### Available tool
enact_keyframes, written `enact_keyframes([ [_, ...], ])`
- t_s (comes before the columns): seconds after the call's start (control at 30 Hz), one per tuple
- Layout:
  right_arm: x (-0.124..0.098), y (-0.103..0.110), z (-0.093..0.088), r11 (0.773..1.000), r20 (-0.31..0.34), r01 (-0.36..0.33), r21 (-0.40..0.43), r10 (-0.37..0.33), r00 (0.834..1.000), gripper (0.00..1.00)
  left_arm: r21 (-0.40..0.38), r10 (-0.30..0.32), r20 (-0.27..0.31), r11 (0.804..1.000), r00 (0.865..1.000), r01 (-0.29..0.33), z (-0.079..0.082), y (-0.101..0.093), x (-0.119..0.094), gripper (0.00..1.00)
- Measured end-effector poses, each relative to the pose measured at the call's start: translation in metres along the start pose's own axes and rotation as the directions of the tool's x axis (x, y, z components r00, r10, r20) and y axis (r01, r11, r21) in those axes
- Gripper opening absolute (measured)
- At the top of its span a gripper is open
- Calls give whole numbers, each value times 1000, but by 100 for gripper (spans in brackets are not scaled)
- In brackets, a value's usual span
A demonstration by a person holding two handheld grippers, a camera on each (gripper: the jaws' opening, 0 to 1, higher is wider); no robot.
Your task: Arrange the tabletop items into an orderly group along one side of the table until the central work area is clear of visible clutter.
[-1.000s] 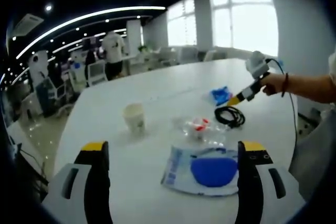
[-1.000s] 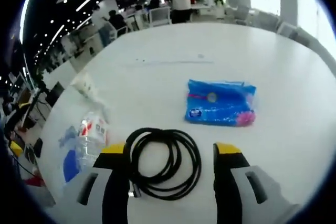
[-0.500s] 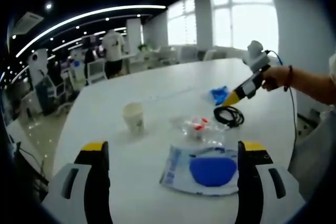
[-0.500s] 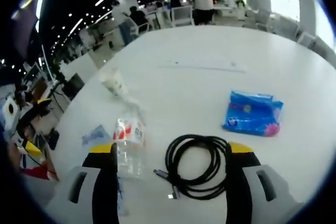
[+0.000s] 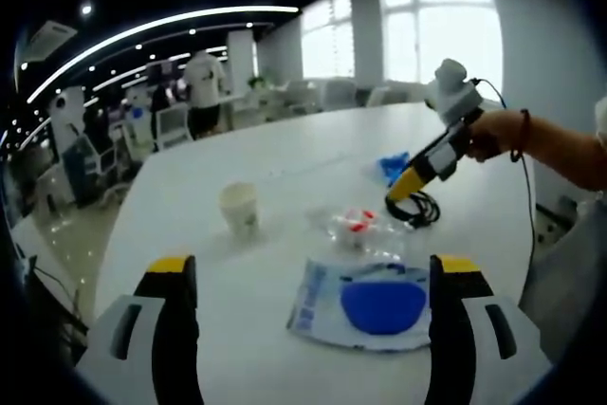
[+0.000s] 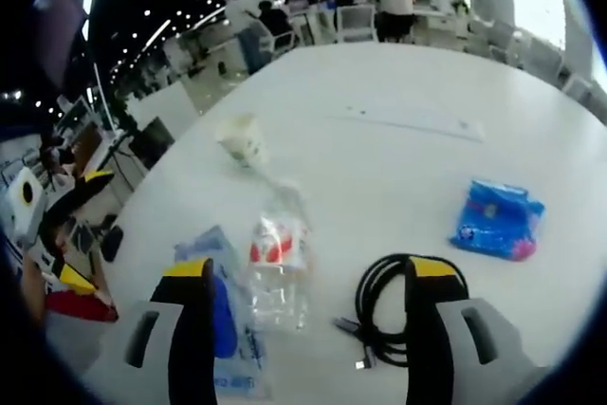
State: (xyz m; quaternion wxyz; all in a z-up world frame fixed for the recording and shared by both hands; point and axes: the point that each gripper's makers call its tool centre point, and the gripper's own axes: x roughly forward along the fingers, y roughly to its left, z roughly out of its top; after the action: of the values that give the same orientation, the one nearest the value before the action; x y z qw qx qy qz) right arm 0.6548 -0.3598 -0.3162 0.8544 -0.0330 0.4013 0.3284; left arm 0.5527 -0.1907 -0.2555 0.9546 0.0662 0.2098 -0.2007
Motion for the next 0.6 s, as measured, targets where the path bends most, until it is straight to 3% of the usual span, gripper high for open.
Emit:
enact_keyframes([
  [0.6, 19, 28, -5, 998, -65, -31, -56, 28, 998, 77, 7, -14, -15, 1000, 1000, 14, -2, -4, 1, 100],
])
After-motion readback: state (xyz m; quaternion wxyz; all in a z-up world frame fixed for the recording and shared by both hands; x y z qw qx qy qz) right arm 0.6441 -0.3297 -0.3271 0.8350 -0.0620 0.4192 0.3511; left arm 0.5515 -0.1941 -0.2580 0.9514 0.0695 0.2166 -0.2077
